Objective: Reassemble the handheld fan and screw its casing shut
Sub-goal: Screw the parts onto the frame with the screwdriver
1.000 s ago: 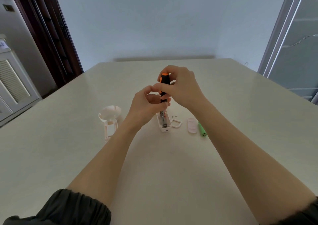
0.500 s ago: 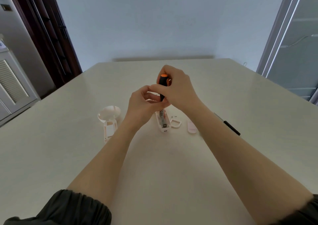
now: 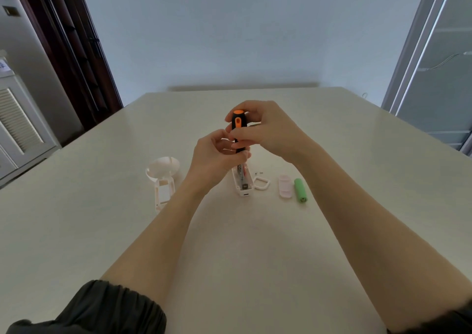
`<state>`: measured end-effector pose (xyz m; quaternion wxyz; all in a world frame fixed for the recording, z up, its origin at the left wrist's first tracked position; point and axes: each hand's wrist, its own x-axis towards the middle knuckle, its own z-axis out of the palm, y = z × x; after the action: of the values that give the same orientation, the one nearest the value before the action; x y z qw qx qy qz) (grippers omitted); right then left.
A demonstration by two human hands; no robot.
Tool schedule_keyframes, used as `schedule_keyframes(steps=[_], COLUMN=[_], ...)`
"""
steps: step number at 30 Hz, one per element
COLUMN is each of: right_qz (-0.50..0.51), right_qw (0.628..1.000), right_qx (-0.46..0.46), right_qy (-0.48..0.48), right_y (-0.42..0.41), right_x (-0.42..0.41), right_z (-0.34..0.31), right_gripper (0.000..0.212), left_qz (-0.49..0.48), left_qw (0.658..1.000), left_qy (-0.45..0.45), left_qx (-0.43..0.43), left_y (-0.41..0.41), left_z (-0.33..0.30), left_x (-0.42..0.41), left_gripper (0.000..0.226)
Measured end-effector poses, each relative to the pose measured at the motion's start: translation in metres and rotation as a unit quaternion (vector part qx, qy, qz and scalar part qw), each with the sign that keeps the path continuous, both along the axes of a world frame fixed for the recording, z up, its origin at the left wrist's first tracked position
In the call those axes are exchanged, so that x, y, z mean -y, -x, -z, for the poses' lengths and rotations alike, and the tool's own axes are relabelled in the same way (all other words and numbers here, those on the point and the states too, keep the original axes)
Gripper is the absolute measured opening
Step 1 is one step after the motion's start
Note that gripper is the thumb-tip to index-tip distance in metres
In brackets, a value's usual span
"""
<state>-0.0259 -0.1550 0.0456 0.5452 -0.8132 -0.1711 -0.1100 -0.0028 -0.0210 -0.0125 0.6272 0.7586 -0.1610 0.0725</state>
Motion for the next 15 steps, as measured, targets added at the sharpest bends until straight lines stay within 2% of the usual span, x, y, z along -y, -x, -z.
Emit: schedule_keyframes(steps=[4, 10, 15], right_qz=[0.07, 0.156, 0.2], right_qw=[0.996, 0.983, 0.974], right_qx=[0.046, 0.08, 0.095], right_qy=[0.012, 0.05, 0.052], right_y=[-0.002, -0.003, -0.005], right_x=[-0.002, -0.006, -0.012], right_z=[0.004, 0.008, 0.012], right_gripper=[0.017, 0.029, 0.035], left_qz=[0.007, -0.023, -0.032], left_qw=[1.0, 0.999, 0.999], left_qy=[0.001, -0.008, -0.012], left_qx=[0.017, 0.046, 0.031], left_y=[0.001, 0.003, 0.0], left_z=[0.0, -0.002, -0.003], left_x=[0.002, 0.005, 0.005], left_gripper=[0.03, 0.041, 0.038])
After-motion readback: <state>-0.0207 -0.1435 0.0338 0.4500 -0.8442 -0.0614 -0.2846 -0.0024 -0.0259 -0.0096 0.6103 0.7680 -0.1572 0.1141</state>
